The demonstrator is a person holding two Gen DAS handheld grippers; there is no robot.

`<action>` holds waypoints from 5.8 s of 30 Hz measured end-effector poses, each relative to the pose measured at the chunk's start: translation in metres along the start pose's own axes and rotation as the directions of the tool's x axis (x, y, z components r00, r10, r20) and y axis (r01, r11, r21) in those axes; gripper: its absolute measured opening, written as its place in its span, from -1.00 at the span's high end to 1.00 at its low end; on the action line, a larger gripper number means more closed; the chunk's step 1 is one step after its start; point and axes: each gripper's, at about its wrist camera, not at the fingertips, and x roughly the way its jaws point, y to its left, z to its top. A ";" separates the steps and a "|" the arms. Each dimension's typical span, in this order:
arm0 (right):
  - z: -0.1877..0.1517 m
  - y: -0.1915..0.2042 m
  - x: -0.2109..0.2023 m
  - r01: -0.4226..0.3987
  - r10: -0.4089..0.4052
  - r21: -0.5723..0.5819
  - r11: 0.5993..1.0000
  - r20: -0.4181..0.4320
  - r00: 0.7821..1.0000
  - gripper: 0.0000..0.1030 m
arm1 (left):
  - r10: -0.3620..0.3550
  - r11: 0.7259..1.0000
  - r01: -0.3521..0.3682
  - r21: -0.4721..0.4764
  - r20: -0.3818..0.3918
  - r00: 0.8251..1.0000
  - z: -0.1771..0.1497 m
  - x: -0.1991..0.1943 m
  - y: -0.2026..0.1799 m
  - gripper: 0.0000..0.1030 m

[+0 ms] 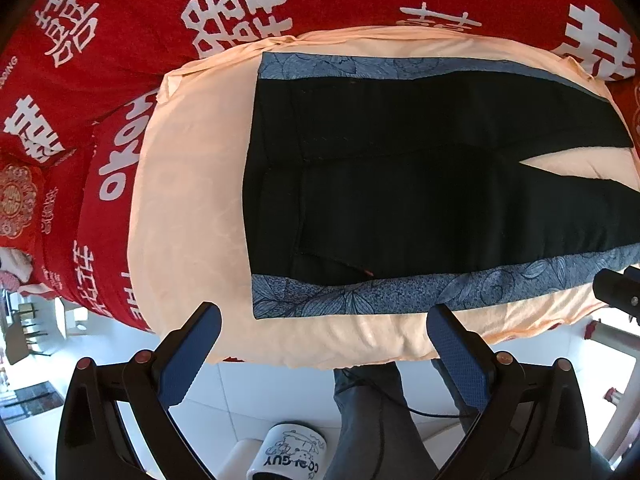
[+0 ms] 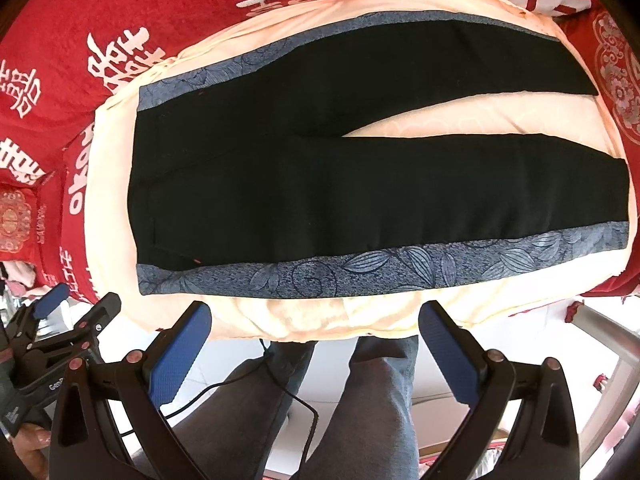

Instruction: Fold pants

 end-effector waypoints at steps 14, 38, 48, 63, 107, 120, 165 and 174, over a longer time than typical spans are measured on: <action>0.017 -0.038 0.008 -0.266 0.265 0.002 0.964 -0.084 0.960 -1.00 | -0.072 0.946 0.062 -0.318 -0.021 0.997 -0.010 0.015 0.015 -1.00; -0.048 -0.018 0.196 -0.597 0.622 0.233 0.767 -0.046 0.782 -0.29 | -0.411 0.797 0.444 -0.410 0.170 0.896 -0.058 0.161 0.081 -1.00; -0.025 -0.019 0.172 -0.757 0.748 0.273 0.594 0.159 0.644 0.50 | -0.529 0.631 0.553 -0.544 0.219 0.820 -0.040 0.174 0.086 -0.94; -0.053 -0.110 0.159 -0.634 0.599 0.377 0.675 0.222 0.770 0.01 | -0.457 0.731 0.484 -0.481 0.182 0.871 -0.021 0.160 0.077 -0.67; 0.314 -0.113 0.120 -0.411 0.406 0.056 0.910 0.081 0.910 0.48 | -0.101 0.895 0.206 -0.395 0.272 0.957 0.226 0.108 0.077 -0.22; 0.290 -0.037 0.105 -0.299 0.319 -0.286 0.911 0.025 0.948 0.06 | 0.127 0.947 -0.075 -0.312 0.151 0.980 0.237 0.173 0.024 -0.82; -0.040 -0.342 0.077 -0.443 0.284 0.556 0.704 0.351 0.892 0.64 | -0.431 0.849 0.411 0.332 -0.013 0.902 0.188 0.106 -0.359 -0.04; 0.037 -0.356 -0.029 -0.498 0.335 0.334 0.801 0.440 0.833 0.73 | -0.501 0.849 0.487 0.206 0.022 0.865 0.233 0.076 -0.370 0.42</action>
